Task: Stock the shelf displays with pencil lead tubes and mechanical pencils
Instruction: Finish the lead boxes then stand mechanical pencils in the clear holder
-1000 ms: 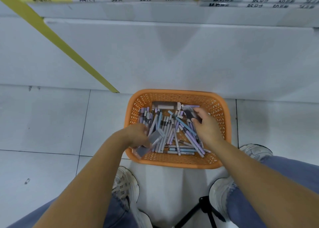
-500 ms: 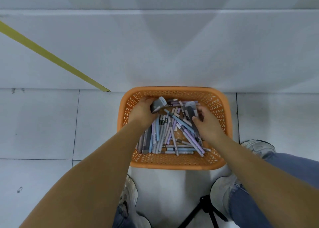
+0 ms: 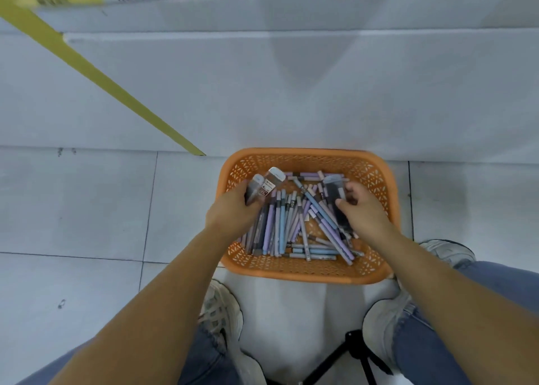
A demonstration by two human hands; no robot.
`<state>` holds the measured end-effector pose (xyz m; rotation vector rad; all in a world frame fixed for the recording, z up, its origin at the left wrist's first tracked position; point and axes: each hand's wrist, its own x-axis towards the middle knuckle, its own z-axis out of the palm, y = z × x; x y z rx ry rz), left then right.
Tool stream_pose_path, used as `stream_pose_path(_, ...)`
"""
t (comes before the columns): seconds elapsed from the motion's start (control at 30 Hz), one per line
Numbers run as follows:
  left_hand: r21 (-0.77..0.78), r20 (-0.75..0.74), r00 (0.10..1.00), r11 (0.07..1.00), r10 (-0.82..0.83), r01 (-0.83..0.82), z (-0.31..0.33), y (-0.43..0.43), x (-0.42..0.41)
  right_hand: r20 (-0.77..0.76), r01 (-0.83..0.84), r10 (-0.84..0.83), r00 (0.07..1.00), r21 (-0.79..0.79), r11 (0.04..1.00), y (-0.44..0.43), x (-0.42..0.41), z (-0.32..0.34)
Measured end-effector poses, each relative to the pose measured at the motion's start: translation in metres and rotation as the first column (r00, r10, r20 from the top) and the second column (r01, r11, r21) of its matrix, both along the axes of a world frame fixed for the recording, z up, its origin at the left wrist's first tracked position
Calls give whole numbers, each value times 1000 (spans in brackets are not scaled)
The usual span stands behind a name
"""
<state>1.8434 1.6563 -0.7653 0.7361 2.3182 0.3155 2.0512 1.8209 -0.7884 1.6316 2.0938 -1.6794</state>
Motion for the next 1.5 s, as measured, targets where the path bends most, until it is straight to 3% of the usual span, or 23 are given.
stream_pose_path(0.2, -145, 123, 989, 987, 87, -69, -8, -21, 35, 48, -19, 21, 999, -36, 999, -20, 4, 4)
stream_pose_path(0.33, -45, 236, 897, 926, 374, -375, -16, -10, 52, 76, -6, 8, 997, -32, 999, -25, 6, 0)
stream_pose_path(0.43, 31, 205, 869, 884, 451, -466, -22, -2, 61, 87, 9, -5, 996, -44, 999, -21, 6, -2)
stream_pose_path(0.53, 84, 131, 889, 888, 440, -452, -26, -1, 66, 113, -3, 4, 994, -12, 1000, -18, 7, -7)
stream_pose_path(0.63, 96, 53, 901, 896, 430, -433, -29, -3, 71, 120, -5, 8, 993, -24, 1000, -17, 5, -10)
stream_pose_path(0.83, 51, 52, 859, 858, 509, -511, -29, -3, 75, 94, 0, 5, 996, -54, 999, -21, 5, -12)
stream_pose_path(0.93, 24, 195, 816, 829, 544, -558, -33, -4, 74, 95, 9, -3, 995, -60, 998, -23, 7, -10)
stream_pose_path(1.03, 19, 409, 711, 773, 572, -634, -36, -9, 74, 80, 27, -20, 997, -81, 996, -24, 7, -5)
stream_pose_path(1.13, 55, 487, 668, 744, 562, -666, -32, -13, 75, 42, 54, -49, 998, -134, 989, -23, 2, -1)
stream_pose_path(1.27, 75, 650, 585, 726, 485, -684, -22, -13, 73, -98, 121, -179, 979, -432, 894, -29, -12, 8)
stream_pose_path(1.33, 83, 713, 575, 766, 401, -637, -16, -12, 73, -141, 127, -244, 960, -554, 823, -33, -21, 11)
stream_pose_path(1.43, 76, 762, 557, 811, 328, -581, -13, -12, 71, -149, 123, -232, 961, -523, 844, -34, -30, 14)
stream_pose_path(1.5, 60, 763, 521, 761, 382, -646, -14, -12, 68, -152, 148, -246, 957, -473, 868, -30, -29, 16)
